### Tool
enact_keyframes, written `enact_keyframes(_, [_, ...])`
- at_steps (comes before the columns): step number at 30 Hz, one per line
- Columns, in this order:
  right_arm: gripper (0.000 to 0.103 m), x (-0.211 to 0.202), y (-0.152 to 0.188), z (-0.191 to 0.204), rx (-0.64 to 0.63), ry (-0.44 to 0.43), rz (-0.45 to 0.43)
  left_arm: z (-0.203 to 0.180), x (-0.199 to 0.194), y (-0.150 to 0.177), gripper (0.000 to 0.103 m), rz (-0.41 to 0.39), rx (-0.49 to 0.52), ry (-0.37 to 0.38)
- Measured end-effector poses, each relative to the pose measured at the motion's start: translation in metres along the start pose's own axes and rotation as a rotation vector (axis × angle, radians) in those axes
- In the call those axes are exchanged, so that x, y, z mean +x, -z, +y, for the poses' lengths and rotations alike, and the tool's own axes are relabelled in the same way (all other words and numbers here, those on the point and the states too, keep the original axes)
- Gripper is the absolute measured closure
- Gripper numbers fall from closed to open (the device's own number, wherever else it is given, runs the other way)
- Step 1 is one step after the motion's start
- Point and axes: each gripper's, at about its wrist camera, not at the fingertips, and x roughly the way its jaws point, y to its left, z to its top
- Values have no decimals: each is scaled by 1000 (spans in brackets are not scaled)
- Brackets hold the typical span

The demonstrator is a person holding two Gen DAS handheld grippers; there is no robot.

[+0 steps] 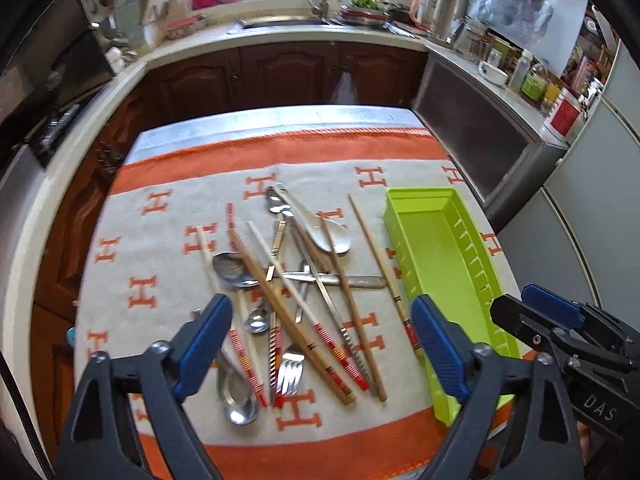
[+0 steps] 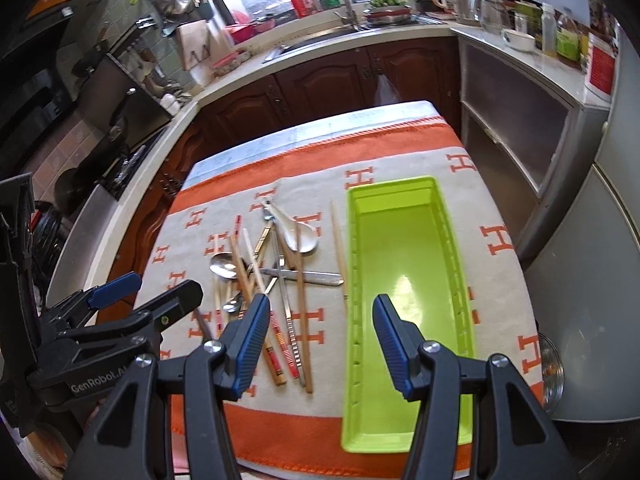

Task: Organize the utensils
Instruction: 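Close the left tool on a plain wooden chopstick beside the tray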

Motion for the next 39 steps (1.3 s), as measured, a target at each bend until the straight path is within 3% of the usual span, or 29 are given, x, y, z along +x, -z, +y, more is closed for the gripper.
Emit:
enact_keyframes(2, [50, 8, -1, -8, 11, 25, 6, -5, 25, -10, 35, 56, 5, 42])
enact_keyframes(10, [65, 50, -5, -33, 34, 83, 67, -24, 111, -37, 66, 215, 13, 130])
enact_keyframes(14, [72, 71, -13, -41, 57, 87, 97, -28, 141, -44, 73, 274, -3, 150])
enact_keyframes(20, [72, 88, -24, -51, 96, 86, 113, -36, 174, -49, 88, 327, -19, 166])
enact_keyframes(30, [72, 93, -21, -59, 117, 95, 130, -49, 213, -58, 89, 362, -37, 180])
enact_keyframes(39, [72, 96, -14, -63, 134, 101, 145, -51, 212, -59, 89, 373, -55, 161])
